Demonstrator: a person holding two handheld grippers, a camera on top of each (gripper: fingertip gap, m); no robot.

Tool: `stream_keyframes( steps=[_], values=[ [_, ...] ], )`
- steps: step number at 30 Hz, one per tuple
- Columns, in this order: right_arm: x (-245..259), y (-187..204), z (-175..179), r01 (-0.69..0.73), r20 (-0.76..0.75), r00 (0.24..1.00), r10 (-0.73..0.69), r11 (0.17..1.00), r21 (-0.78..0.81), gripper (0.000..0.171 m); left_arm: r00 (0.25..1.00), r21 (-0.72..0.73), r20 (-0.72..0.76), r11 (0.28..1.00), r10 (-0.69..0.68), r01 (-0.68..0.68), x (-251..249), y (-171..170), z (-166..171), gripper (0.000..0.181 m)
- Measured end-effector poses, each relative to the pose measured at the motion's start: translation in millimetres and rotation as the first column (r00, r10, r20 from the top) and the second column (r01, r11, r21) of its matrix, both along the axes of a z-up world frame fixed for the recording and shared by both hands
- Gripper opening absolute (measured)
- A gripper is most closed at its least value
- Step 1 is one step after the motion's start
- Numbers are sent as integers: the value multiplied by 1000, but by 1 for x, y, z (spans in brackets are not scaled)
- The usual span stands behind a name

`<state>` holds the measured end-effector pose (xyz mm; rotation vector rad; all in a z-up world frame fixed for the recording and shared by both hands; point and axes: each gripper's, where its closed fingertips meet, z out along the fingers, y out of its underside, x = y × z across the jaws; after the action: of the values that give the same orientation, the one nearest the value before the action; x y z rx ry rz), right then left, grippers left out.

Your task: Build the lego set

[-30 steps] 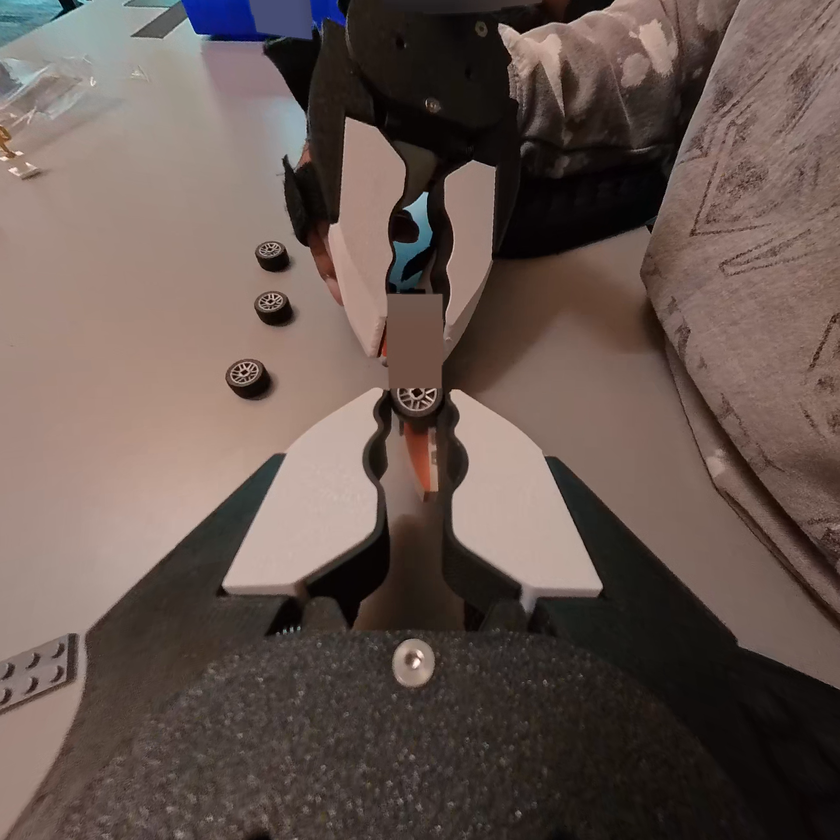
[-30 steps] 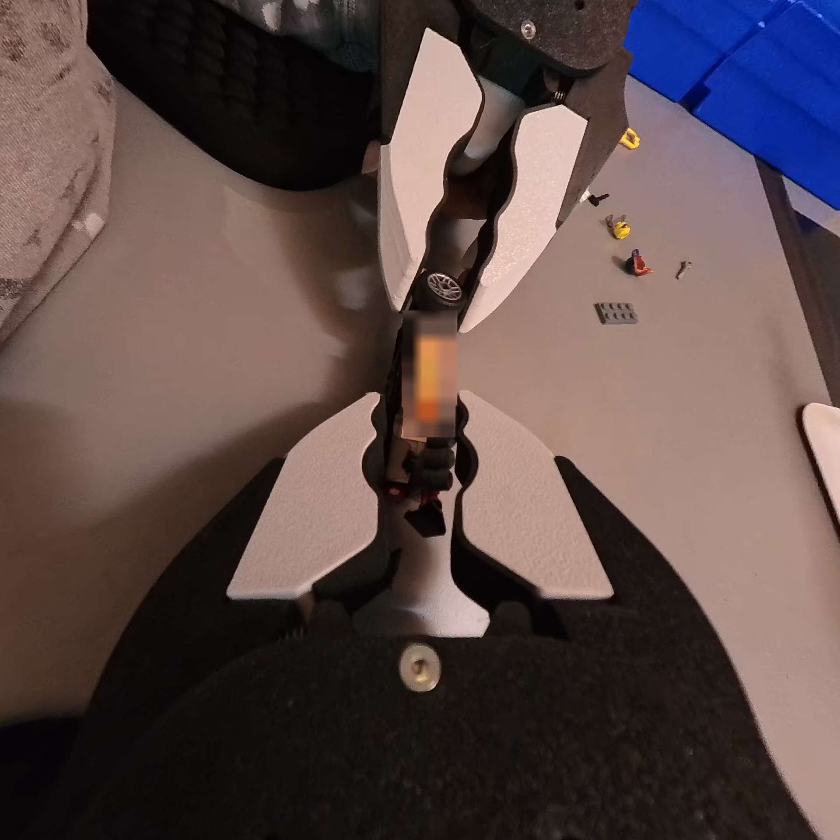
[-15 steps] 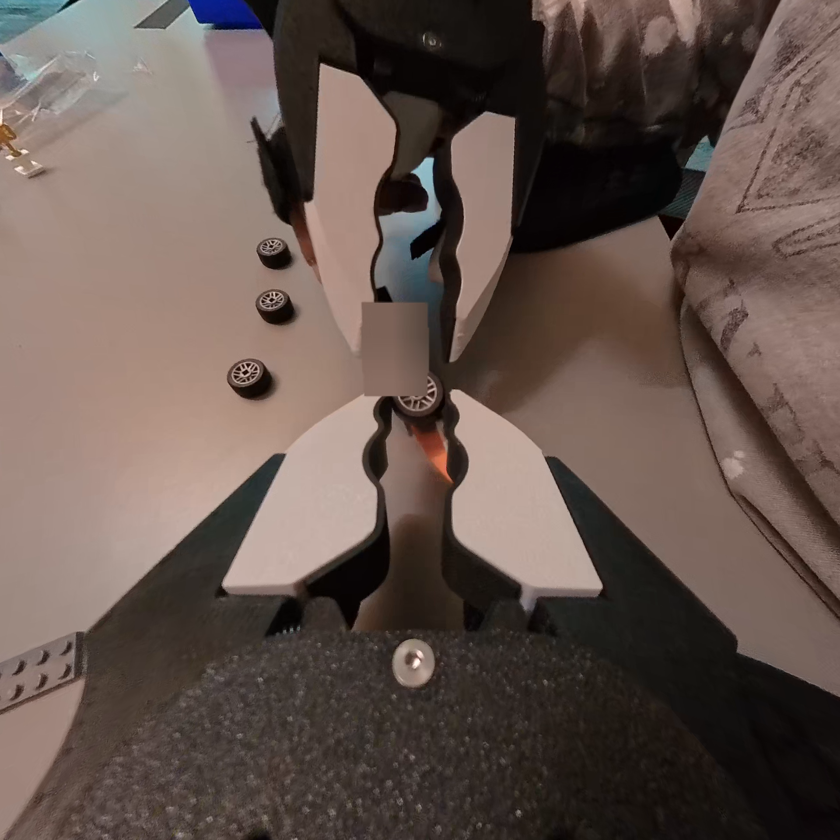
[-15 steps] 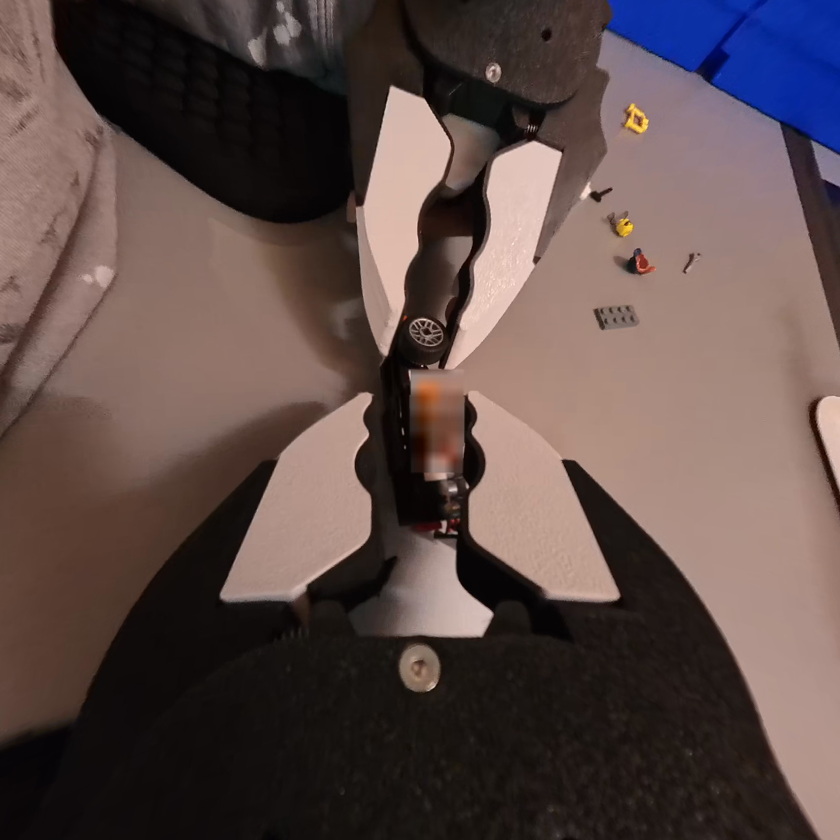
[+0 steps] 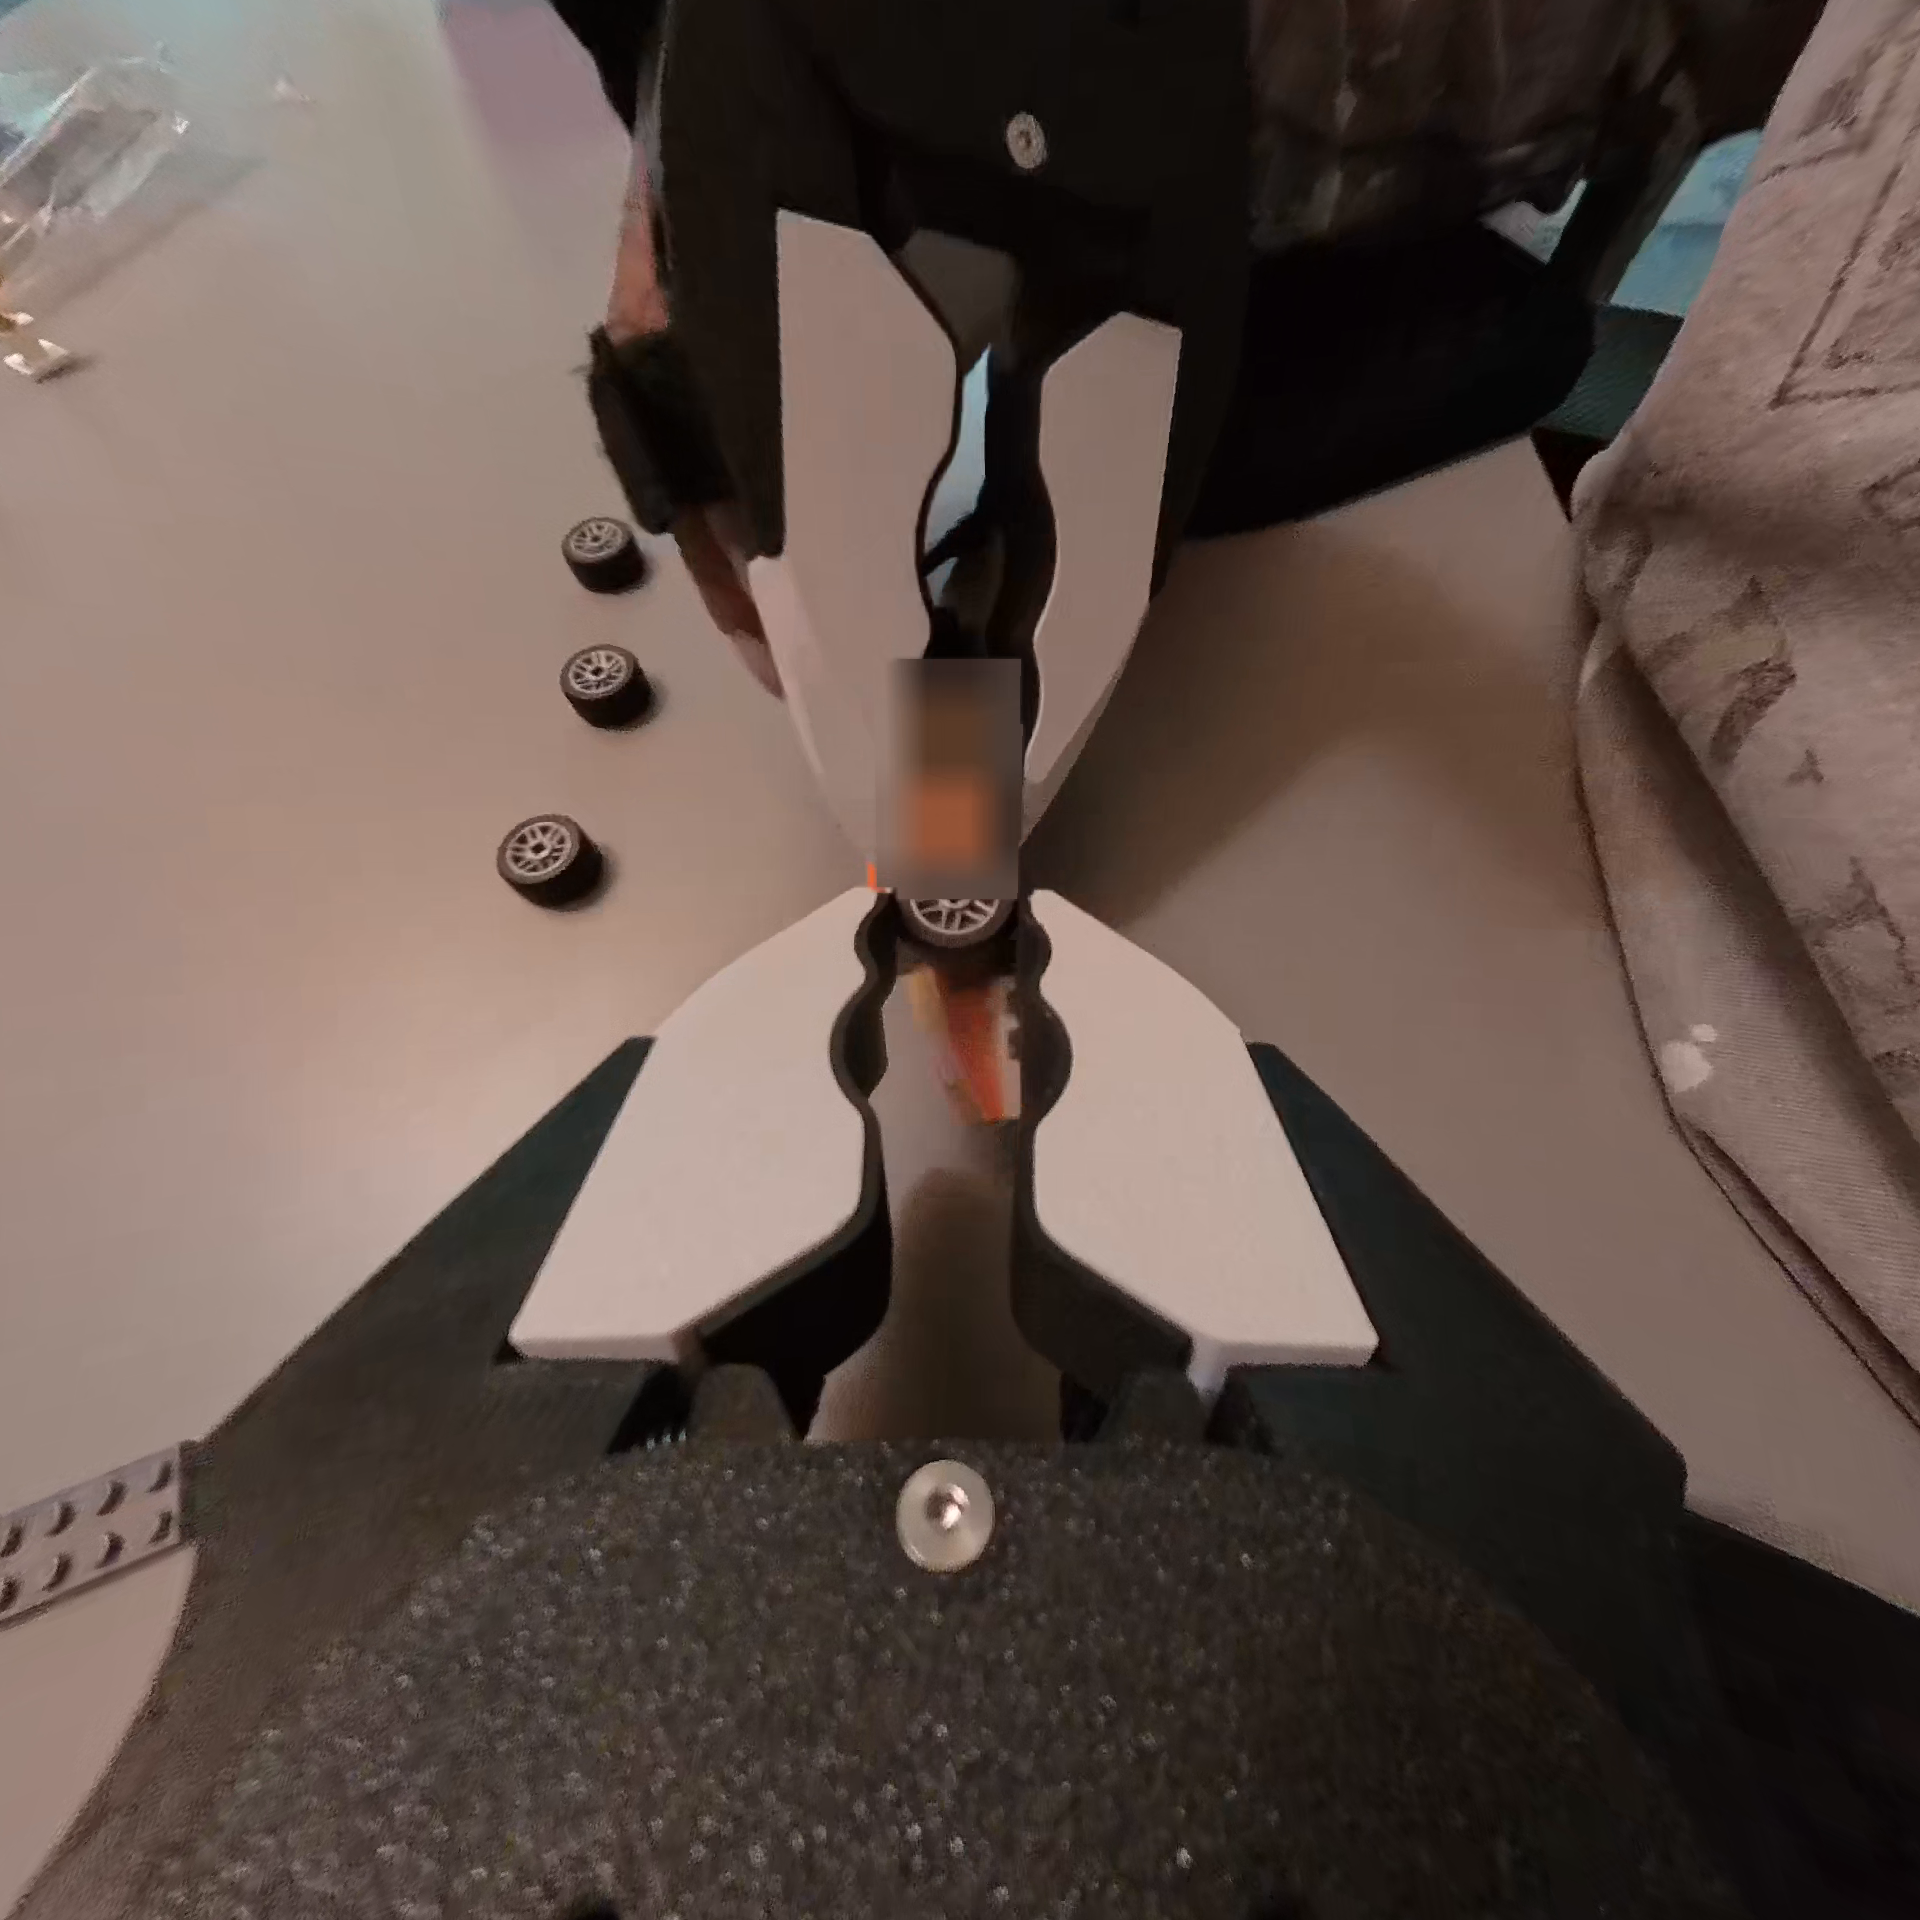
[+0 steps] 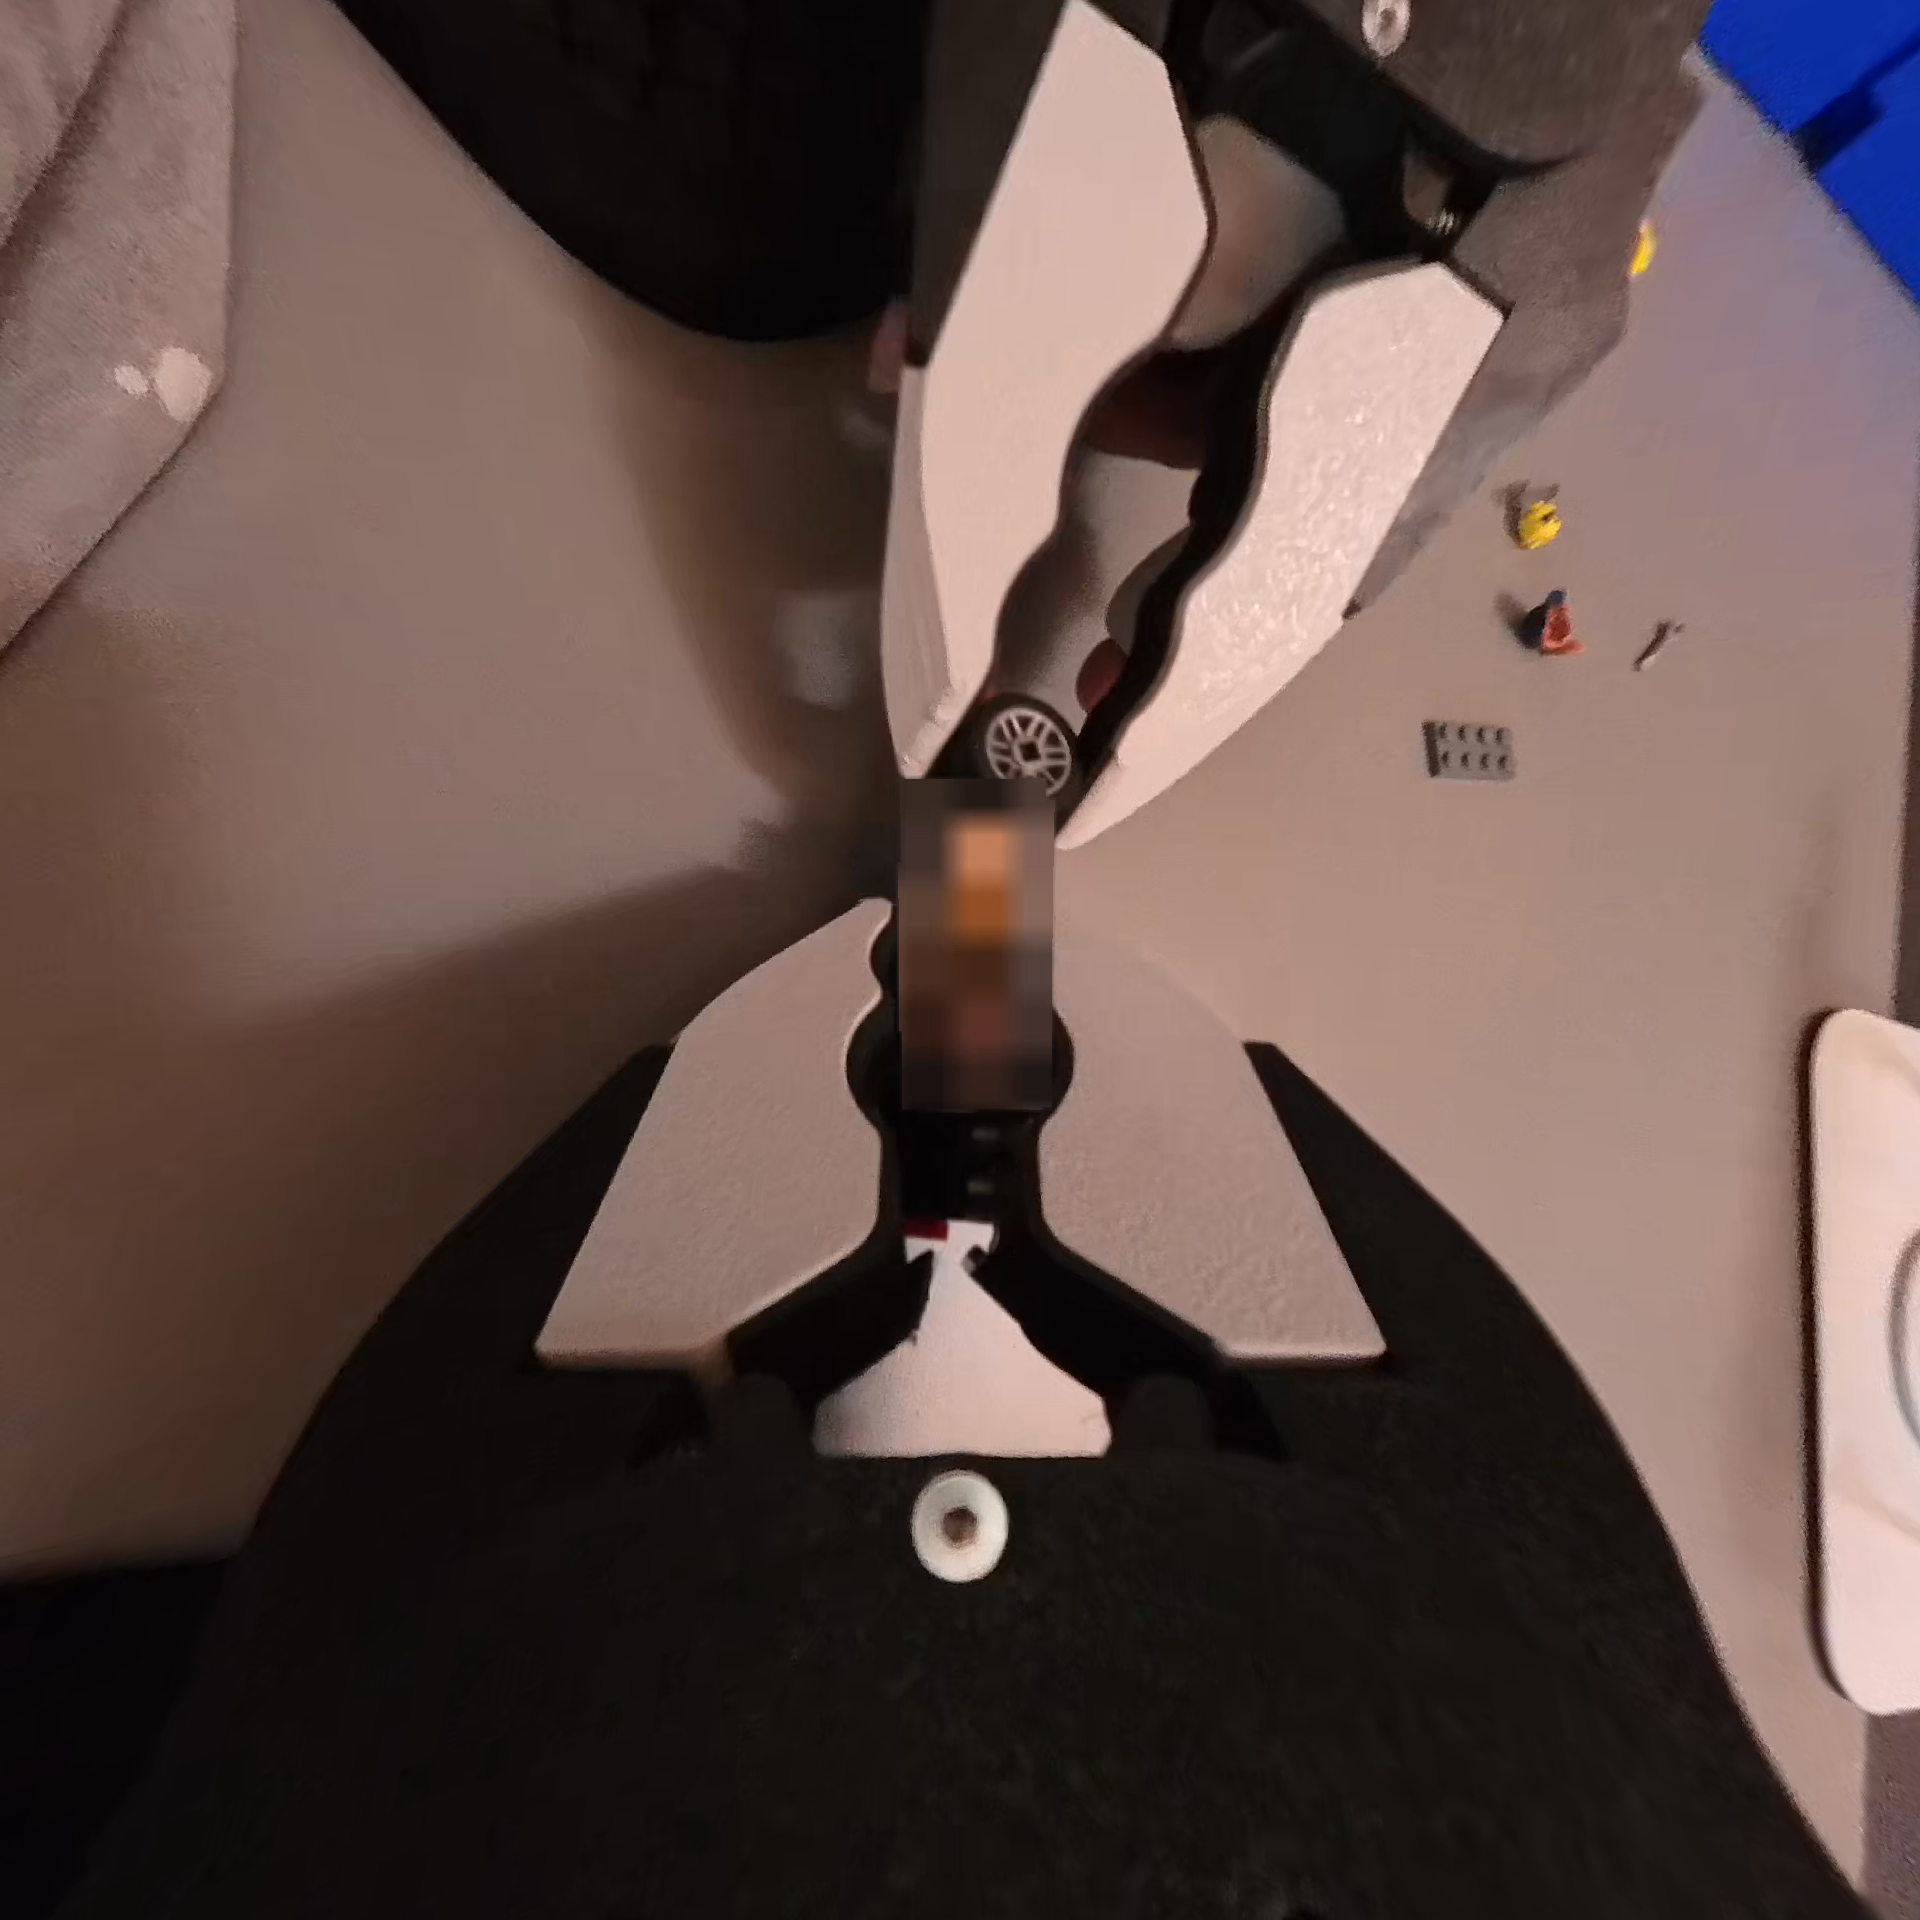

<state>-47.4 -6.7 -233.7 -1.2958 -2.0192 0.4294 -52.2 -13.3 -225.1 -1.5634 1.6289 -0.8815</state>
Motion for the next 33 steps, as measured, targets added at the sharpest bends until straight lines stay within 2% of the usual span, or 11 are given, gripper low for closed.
stream_keyframes(
  steps=[5,11,18,33],
  values=[
    [0,-5,-1,10,-29,1000,-8,996,90,18,999,11,-45,1000,-22,23,4,-9,-2,21],
    [3,-6,-1,15,-47,999,-13,998,55,18,999,46,-37,999,-11,13,0,-6,0,21],
    [5,-5,-1,39,-74,996,-45,997,-74,18,998,39,38,998,43,-45,-16,8,14,21],
    [2,-5,-1,61,-94,993,-77,985,-159,18,1000,20,-7,1000,13,-13,0,-2,4,21]
  ],
)
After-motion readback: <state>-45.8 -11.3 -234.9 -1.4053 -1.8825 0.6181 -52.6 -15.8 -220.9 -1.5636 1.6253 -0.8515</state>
